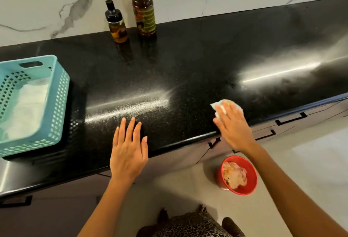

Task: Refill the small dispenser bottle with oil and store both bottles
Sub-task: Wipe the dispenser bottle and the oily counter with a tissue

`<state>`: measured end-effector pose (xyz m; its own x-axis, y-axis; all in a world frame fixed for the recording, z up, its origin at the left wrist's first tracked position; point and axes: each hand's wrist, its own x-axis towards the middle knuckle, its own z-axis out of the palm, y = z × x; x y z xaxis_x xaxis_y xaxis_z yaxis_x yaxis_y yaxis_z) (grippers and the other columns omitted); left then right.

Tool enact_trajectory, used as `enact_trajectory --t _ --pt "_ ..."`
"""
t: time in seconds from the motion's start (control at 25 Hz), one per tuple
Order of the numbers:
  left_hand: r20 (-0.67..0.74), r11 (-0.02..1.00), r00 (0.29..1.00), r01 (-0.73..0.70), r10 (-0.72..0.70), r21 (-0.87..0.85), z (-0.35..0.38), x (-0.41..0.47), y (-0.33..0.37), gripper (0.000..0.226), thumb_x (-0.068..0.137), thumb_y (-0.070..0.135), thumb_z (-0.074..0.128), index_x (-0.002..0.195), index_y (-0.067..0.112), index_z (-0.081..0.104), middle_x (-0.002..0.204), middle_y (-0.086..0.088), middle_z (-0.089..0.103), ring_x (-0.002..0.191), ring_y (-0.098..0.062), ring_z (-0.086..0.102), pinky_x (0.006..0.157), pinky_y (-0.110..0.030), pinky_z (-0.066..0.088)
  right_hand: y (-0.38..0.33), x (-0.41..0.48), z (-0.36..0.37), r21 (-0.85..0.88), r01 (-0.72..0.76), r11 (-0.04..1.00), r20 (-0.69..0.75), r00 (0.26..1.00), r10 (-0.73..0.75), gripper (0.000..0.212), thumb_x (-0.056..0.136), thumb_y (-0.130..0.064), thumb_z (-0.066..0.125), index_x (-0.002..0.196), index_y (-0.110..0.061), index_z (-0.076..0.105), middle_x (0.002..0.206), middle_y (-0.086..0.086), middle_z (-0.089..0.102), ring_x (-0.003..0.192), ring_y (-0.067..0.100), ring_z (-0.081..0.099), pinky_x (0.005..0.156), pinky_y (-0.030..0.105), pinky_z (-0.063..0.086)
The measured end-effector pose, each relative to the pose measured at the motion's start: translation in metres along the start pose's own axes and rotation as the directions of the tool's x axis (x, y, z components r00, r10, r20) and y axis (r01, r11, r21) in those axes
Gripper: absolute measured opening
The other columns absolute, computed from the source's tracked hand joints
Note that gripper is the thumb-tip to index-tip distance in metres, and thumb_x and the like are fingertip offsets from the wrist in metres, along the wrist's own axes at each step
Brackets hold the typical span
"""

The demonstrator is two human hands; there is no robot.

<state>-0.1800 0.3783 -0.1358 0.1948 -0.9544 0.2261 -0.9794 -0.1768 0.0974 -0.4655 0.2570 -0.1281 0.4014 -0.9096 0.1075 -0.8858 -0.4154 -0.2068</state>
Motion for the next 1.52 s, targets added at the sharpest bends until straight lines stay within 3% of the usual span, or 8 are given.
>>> enact_trajectory --t 0.12,0.32,0.48,0.72,1.0,1.12,1.28,1.52 --pt "0.001 1.0 1.0 0.006 -0.006 0.009 0.0 0.0 0.001 0.053 0.093 0.035 0.025 0.131 0.005 0.048 0.143 -0.013 0.042 0.14 -0.03 0.024 0.113 -0.043 0.02 -0.009 0.052 0.005 0.001 -0.175 0.985 0.149 0.974 0.173 0.068 0.091 -0.061 0.017 0.146 -0.021 0.02 0.155 0.012 0.012 0.142 0.032 0.006 0.114 0.048 0.006" --pt "-0.016 1.0 1.0 0.009 -0.009 0.012 0.001 0.0 0.0 0.052 0.091 0.034 0.027 0.13 0.006 0.048 0.143 -0.014 0.042 0.139 -0.032 0.026 0.111 -0.043 0.022 -0.108 0.066 0.025 0.079 0.167 0.983 0.197 0.964 -0.179 0.062 0.093 -0.056 0.027 0.145 -0.024 0.023 0.155 0.012 0.013 0.143 0.032 0.006 0.115 0.05 0.008" --pt "-0.013 1.0 1.0 0.012 -0.012 0.012 0.003 0.0 -0.001 0.052 0.091 0.034 0.027 0.132 0.007 0.047 0.146 -0.013 0.038 0.141 -0.03 0.02 0.113 -0.043 0.019 -0.123 -0.002 0.025 0.226 0.365 0.903 0.017 0.926 -0.378 0.044 0.086 -0.02 0.036 0.118 -0.005 0.061 0.124 0.016 0.06 0.117 0.034 0.055 0.093 0.043 0.048" --pt "-0.093 0.998 0.995 -0.042 0.038 -0.042 -0.003 -0.006 0.019 0.052 0.091 0.031 0.034 0.135 0.006 0.039 0.151 -0.017 0.025 0.143 -0.034 0.007 0.116 -0.05 0.006 -0.046 -0.039 -0.02 0.509 -0.18 0.842 -0.053 0.97 0.239 0.03 0.08 0.007 0.053 0.095 -0.009 0.073 0.099 0.006 0.072 0.096 0.02 0.065 0.088 0.023 0.046" --pt "-0.038 0.861 0.878 -0.475 0.477 -0.182 -0.008 0.008 0.153 0.055 0.085 0.033 0.048 0.134 0.01 0.04 0.151 -0.013 0.028 0.143 -0.031 0.009 0.115 -0.047 0.01 0.006 -0.102 -0.037 0.674 -0.481 0.561 0.033 0.778 0.627 0.015 0.079 -0.016 0.072 0.093 -0.019 0.067 0.075 -0.018 0.058 0.071 -0.002 0.057 0.062 0.015 0.044" --pt "-0.023 0.774 0.791 -0.605 0.612 -0.186 -0.005 0.029 0.194 0.055 0.084 0.033 0.047 0.132 0.007 0.044 0.149 -0.014 0.031 0.142 -0.031 0.011 0.116 -0.046 0.009 0.044 -0.13 -0.022 0.71 -0.632 0.31 0.18 0.588 0.788 0.015 0.081 -0.011 0.069 0.095 -0.015 0.07 0.08 -0.009 0.061 0.065 -0.002 0.052 0.056 0.012 0.043" --pt "-0.002 0.644 0.652 -0.75 0.758 -0.153 0.013 0.061 0.253 0.056 0.083 0.032 0.05 0.131 0.004 0.045 0.148 -0.018 0.032 0.141 -0.036 0.016 0.115 -0.05 0.014 0.096 -0.163 0.018 0.716 -0.697 -0.031 0.353 0.325 0.877 0.02 0.082 0.004 0.06 0.095 -0.006 0.07 0.087 0.004 0.062 0.073 0.012 0.055 0.072 0.031 0.048" --pt "-0.026 0.44 0.443 -0.894 0.896 -0.08 0.042 0.077 0.311 0.054 0.085 0.031 0.05 0.132 0.004 0.043 0.148 -0.02 0.031 0.14 -0.039 0.018 0.114 -0.052 0.018 0.154 -0.179 0.089 0.666 -0.724 -0.182 0.382 0.121 0.916 0.019 0.075 -0.005 0.071 0.093 -0.006 0.067 0.086 0.009 0.065 0.082 0.024 0.06 0.074 0.033 0.049"
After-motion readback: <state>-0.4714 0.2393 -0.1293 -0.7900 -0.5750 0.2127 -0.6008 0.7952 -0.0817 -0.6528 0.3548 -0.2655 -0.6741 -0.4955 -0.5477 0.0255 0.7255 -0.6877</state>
